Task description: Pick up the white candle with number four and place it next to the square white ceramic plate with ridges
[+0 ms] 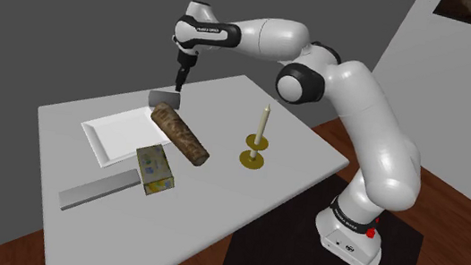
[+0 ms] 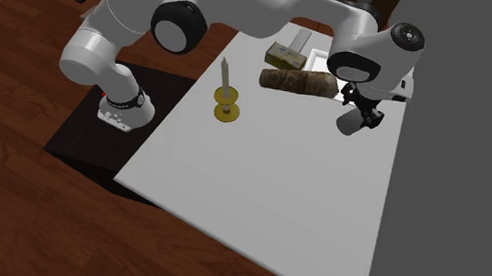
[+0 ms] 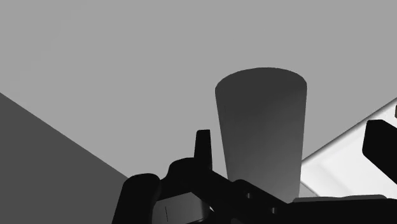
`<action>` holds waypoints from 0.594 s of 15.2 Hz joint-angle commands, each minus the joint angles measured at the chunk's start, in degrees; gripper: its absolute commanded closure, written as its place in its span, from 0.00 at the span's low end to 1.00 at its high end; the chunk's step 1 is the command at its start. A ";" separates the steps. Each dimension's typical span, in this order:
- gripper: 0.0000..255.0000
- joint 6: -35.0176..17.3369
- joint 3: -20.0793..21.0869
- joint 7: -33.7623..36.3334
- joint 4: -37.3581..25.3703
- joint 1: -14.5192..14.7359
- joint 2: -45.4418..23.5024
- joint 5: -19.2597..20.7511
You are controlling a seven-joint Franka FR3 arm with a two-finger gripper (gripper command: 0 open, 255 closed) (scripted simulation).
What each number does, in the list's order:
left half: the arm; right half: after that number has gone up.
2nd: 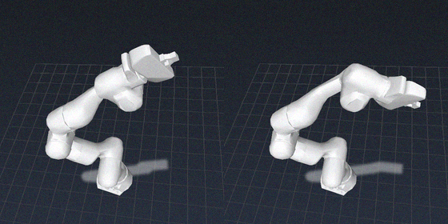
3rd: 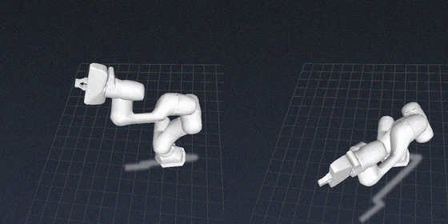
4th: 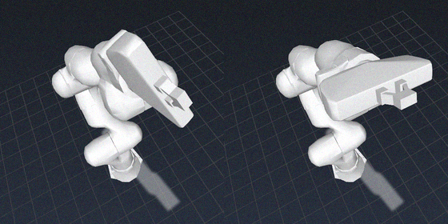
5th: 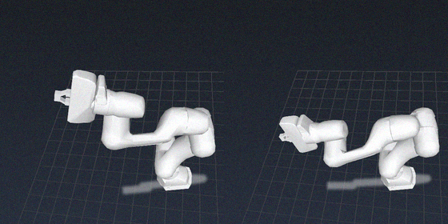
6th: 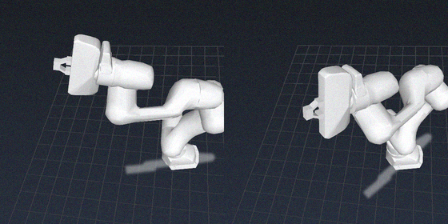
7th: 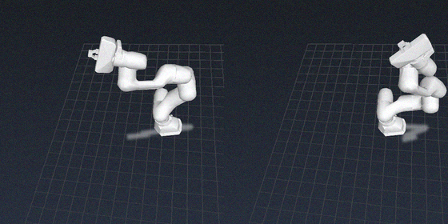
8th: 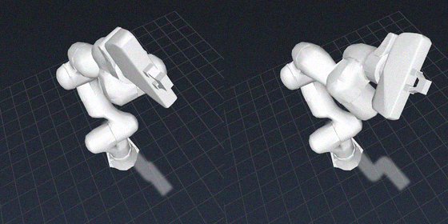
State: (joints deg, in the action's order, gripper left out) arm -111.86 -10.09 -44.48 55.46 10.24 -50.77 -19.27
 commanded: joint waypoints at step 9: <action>0.00 3.27 -0.31 0.36 -0.94 -0.29 2.31 0.36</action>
State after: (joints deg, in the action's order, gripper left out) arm -108.61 -10.40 -44.11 54.53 9.95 -48.46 -18.91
